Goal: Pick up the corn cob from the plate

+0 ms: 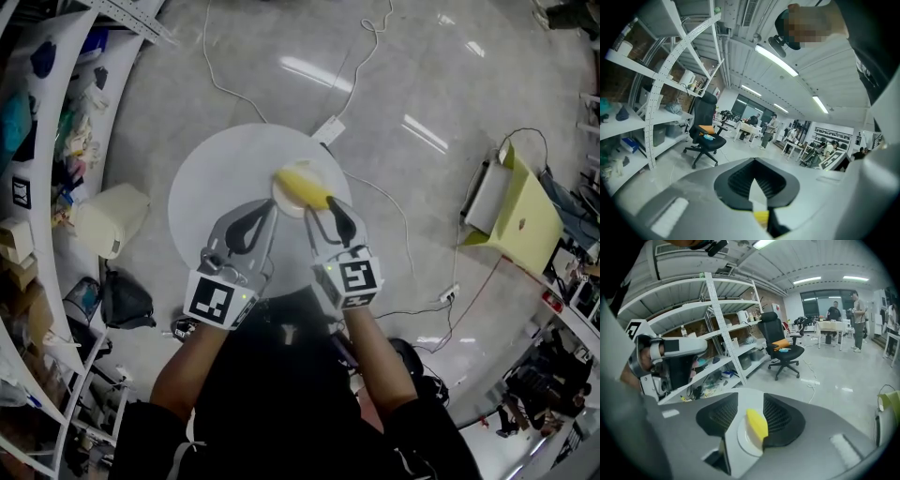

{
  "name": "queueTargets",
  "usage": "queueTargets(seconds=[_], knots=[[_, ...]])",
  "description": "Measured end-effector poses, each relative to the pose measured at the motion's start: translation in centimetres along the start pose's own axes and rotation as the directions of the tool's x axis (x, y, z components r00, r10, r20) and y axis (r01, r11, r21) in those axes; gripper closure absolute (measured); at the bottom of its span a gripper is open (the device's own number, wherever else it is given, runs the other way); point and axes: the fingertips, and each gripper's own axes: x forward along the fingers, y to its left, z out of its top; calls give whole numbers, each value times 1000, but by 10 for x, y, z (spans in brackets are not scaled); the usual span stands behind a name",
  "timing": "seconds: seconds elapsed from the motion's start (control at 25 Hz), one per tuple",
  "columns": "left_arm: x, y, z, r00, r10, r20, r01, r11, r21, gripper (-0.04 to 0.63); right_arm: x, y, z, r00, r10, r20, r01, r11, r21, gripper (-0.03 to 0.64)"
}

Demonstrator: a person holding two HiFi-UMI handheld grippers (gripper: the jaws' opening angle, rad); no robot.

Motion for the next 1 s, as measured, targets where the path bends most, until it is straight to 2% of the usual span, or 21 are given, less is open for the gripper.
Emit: queueTargets(seconds=[0.24,0.56,0.72,1.0], knots=[[6,7,-12,1000,6,-14,-7,1000,-21,594,27,-4,-30,994,35,-107,-41,998,-52,377],[14,12,-27,999,1,-34,-2,1000,-30,594,49,-12,-60,976,59,-210,-94,983,-158,339],[19,17,-32,999,6,-38,-8,999,-43,594,60,-15,-69,966,73,-250,-120,976,-180,324],[22,22,-41,999,15,-47,-18,998,-62,594,77,-16,-91,936,102,-337,-213,926,-312,299]])
